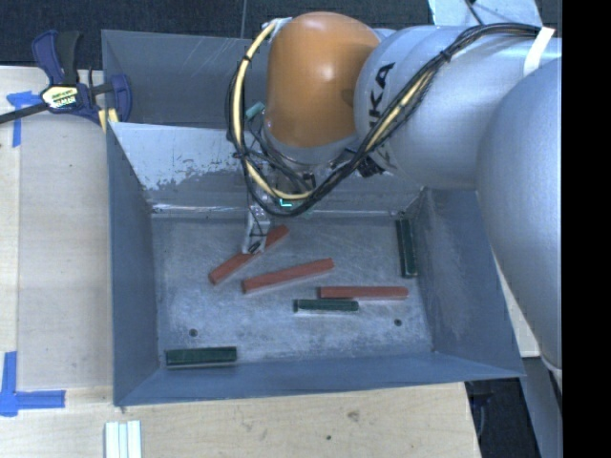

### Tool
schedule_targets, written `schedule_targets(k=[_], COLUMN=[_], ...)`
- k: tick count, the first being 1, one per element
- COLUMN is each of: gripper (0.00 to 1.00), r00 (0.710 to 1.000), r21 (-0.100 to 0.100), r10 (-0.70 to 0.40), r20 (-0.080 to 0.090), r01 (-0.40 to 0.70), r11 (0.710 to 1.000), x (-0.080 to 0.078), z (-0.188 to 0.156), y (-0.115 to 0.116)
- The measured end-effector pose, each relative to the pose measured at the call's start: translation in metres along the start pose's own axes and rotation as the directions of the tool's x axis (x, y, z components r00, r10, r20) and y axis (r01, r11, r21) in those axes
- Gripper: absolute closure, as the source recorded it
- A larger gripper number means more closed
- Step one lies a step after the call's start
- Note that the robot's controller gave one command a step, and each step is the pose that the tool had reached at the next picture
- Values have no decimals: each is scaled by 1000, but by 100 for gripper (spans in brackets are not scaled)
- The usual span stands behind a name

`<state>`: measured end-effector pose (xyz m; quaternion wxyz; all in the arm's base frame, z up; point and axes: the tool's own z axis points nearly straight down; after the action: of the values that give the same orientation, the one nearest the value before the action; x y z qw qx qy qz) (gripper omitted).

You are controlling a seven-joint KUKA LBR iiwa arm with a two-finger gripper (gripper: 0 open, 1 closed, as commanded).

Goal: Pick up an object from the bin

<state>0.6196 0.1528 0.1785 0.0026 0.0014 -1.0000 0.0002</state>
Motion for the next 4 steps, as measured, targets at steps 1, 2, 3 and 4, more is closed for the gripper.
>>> schedule_targets(k=[1, 2, 3, 4], gripper=[0, 100, 100, 0], r00=[1000, 999, 971, 971], r21=[0, -2, 1, 0], r10=[-31, -31, -240, -238], r20=[1, 8, 14, 9], r01=[31, 31, 240, 238], r11=[1000, 1000, 971, 971], x=[26, 23, 23, 24], z=[112, 105, -38, -35], y=[-32, -30, -14, -15])
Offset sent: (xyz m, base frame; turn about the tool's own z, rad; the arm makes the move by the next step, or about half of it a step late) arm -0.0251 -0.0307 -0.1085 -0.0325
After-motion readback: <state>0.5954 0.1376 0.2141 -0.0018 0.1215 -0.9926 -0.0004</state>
